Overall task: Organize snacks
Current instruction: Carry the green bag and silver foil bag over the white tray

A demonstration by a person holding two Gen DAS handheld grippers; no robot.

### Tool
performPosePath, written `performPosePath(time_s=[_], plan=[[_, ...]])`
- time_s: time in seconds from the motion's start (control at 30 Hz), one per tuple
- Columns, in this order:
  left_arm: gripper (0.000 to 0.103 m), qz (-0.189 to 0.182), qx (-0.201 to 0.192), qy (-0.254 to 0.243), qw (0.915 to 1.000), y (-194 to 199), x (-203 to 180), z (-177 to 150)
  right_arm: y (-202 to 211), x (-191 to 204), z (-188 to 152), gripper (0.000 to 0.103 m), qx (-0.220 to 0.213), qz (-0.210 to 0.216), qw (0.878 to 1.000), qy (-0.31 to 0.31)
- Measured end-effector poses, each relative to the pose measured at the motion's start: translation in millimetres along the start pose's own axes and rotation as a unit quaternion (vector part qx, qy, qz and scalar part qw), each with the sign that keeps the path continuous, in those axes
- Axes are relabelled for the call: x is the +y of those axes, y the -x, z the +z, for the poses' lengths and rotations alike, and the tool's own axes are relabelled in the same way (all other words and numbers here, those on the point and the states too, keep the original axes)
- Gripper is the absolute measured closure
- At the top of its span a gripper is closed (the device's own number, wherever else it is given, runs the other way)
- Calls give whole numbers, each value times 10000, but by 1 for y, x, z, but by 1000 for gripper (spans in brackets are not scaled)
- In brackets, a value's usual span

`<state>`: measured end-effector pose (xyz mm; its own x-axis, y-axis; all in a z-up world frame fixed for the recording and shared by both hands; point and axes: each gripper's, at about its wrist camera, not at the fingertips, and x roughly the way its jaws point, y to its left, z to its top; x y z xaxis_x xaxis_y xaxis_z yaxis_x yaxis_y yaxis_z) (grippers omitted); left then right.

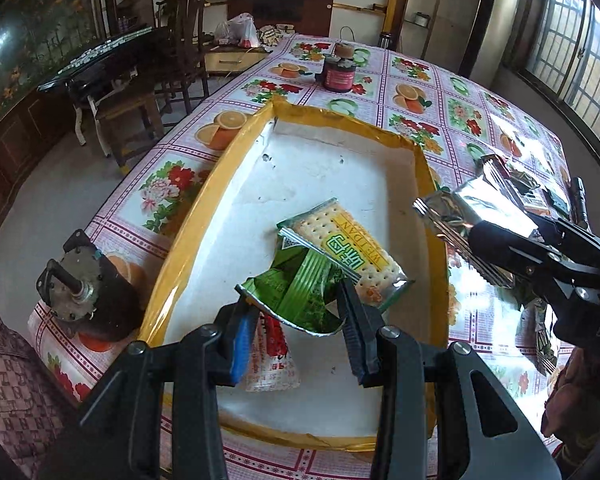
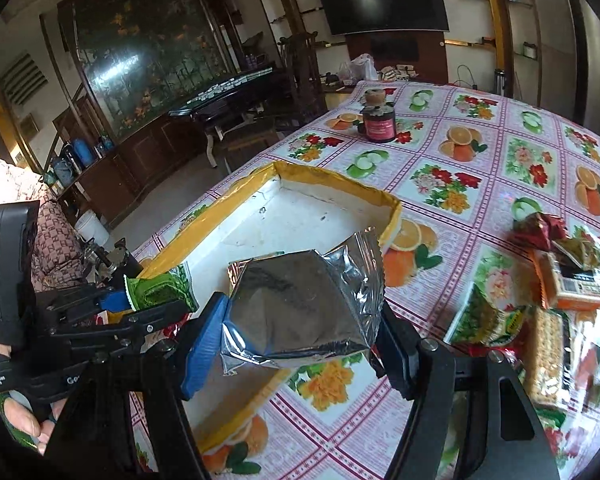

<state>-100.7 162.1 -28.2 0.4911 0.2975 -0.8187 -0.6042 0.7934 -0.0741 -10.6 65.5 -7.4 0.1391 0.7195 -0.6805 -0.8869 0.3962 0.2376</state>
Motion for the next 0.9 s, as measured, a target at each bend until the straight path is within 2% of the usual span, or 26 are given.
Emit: performPosePath(time_s=[0.3,0.63,0.83,0.9], plan=[[62,-17,129,75,9999,-17,9,8,-58,14,23,33,317,180,9993,73],[62,-36,313,76,9995,-36,12,10,-93,10,24,33,632,133,9979,34],[54,-15,270,71,9996,-33,12,10,-93,13,24,31,665,61,9977,111],[46,50,246,86,9996,-32,12,11,-91,11,25,31,655,44,9978,71]])
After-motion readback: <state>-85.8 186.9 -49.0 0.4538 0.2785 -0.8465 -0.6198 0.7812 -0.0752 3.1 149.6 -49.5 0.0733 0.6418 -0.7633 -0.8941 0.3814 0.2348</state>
